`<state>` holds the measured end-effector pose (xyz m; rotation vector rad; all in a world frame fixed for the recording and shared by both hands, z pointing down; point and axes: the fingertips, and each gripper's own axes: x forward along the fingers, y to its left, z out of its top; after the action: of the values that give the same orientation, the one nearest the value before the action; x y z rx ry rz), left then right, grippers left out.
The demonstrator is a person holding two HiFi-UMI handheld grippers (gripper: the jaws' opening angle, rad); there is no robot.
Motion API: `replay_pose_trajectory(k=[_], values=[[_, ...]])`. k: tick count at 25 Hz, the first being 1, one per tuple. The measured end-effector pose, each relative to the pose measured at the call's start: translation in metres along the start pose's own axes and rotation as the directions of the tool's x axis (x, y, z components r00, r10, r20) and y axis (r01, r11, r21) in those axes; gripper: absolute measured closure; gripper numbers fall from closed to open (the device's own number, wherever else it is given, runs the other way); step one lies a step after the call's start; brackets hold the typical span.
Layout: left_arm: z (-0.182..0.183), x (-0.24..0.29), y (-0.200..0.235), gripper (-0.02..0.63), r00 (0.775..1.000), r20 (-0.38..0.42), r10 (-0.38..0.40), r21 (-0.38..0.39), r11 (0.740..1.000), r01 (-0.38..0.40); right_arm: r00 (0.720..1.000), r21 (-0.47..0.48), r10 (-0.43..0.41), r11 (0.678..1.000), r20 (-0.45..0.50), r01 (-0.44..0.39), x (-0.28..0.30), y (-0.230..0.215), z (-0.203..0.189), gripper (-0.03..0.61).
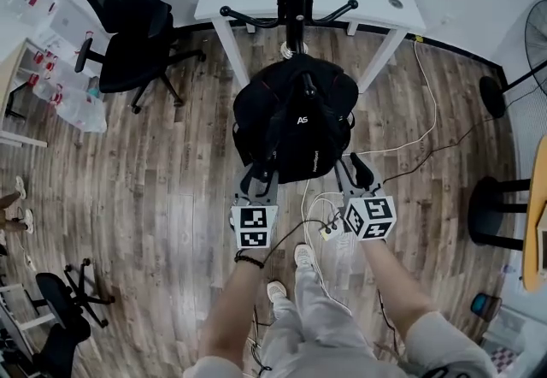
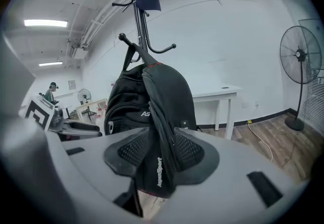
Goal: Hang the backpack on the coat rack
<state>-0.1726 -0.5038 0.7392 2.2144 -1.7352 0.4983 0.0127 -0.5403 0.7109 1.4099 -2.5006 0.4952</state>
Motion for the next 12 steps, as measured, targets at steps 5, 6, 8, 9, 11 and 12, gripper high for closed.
replay_pose_trajectory(k=[5,6,8,9,11,12], values=[[0.013,-0.08,-0.017,0.513,0.997,0.072,0.001,-0.015,1.0,0.0,1.0,0.017,-0.009,1.0,-0.017,0.01,-0.068,0.022,-0.015,0.436],[0.018,-0.098,-0.021,0.542,0.996,0.088,0.004,-0.013,1.0,-0.003,1.0,0.025,-0.012,1.0,-0.015,0.012,-0.083,0.028,-0.016,0.443],[0.025,-0.134,-0.03,0.589,0.993,0.116,0.009,-0.006,1.0,-0.008,1.0,0.03,-0.016,0.999,-0.006,0.016,-0.115,0.041,-0.016,0.493],[0.028,-0.151,-0.035,0.597,0.992,0.125,0.006,-0.008,1.0,-0.005,1.0,0.024,-0.02,1.0,0.001,0.02,-0.132,0.048,-0.015,0.509],[0.033,-0.185,-0.044,0.604,0.99,0.142,-0.009,-0.023,1.0,0.012,0.999,0.015,-0.029,0.999,0.016,0.029,-0.166,0.063,-0.011,0.532],[0.036,-0.202,-0.049,0.604,0.987,0.157,-0.019,-0.028,0.999,0.024,0.999,0.015,-0.029,0.999,0.024,0.029,-0.184,0.072,-0.009,0.535]])
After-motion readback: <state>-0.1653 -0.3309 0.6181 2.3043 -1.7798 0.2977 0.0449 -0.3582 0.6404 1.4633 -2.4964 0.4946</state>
